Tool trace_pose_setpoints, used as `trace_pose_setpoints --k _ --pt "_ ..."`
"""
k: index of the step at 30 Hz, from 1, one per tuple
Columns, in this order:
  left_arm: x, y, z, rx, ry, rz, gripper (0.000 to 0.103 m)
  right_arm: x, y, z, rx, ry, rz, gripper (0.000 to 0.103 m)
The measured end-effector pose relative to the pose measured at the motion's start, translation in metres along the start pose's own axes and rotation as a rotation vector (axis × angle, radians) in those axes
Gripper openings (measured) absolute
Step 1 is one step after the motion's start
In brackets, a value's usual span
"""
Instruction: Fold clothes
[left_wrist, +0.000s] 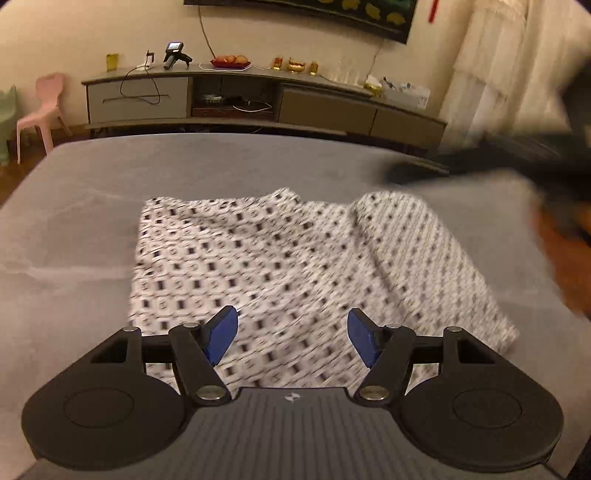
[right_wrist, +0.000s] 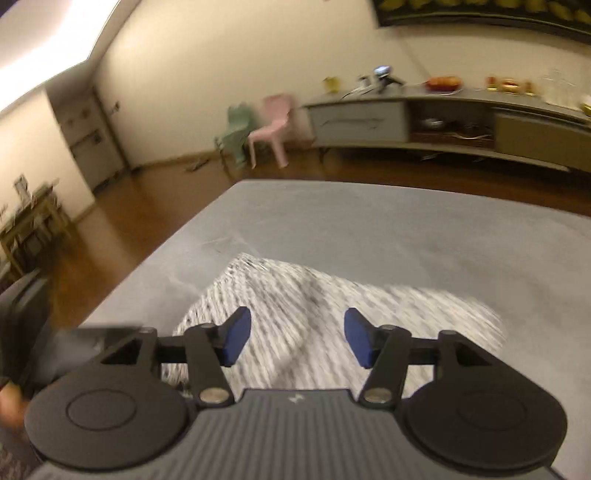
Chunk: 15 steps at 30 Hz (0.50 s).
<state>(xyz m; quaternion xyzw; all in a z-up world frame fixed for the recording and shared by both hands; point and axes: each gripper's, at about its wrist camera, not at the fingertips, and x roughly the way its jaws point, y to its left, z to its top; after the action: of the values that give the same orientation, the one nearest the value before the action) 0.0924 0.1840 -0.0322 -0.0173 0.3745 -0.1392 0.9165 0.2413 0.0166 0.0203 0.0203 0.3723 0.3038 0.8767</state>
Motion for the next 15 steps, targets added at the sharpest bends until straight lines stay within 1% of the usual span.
trace_pose_setpoints --k 2,3,4,6,7,8,10,13,15 --pt "-0.002 0.000 -0.004 0.018 0.020 -0.008 0.068 0.049 0.013 0.016 -0.034 0.035 -0.033 0.064" --pt "-0.003 0.000 -0.006 0.027 0.029 -0.012 0.068 0.074 0.015 0.020 -0.036 0.068 -0.055 0.064" --pt "-0.002 0.001 -0.008 0.033 0.039 -0.015 0.068 0.090 0.015 0.019 -0.041 0.101 -0.067 0.059" --pt "0.006 0.005 -0.014 0.041 0.075 -0.008 0.068 0.118 0.014 0.015 -0.052 0.166 -0.087 0.019" --pt "0.008 0.005 -0.016 0.057 0.081 0.000 0.068 0.121 0.013 0.013 -0.052 0.163 -0.111 0.009" --pt "0.010 0.004 -0.018 0.080 0.079 0.009 0.069 0.121 0.012 0.011 -0.052 0.154 -0.137 0.008" --pt "0.014 0.003 -0.018 0.105 0.080 0.012 0.069 0.118 0.001 0.010 0.001 0.125 -0.172 0.008" --pt "0.021 0.001 -0.018 0.134 0.084 0.011 0.069 0.120 -0.013 0.004 0.079 0.109 -0.212 0.009" --pt "0.022 0.000 -0.017 0.142 0.089 0.015 0.069 0.121 -0.013 0.000 0.055 0.104 -0.253 0.009"
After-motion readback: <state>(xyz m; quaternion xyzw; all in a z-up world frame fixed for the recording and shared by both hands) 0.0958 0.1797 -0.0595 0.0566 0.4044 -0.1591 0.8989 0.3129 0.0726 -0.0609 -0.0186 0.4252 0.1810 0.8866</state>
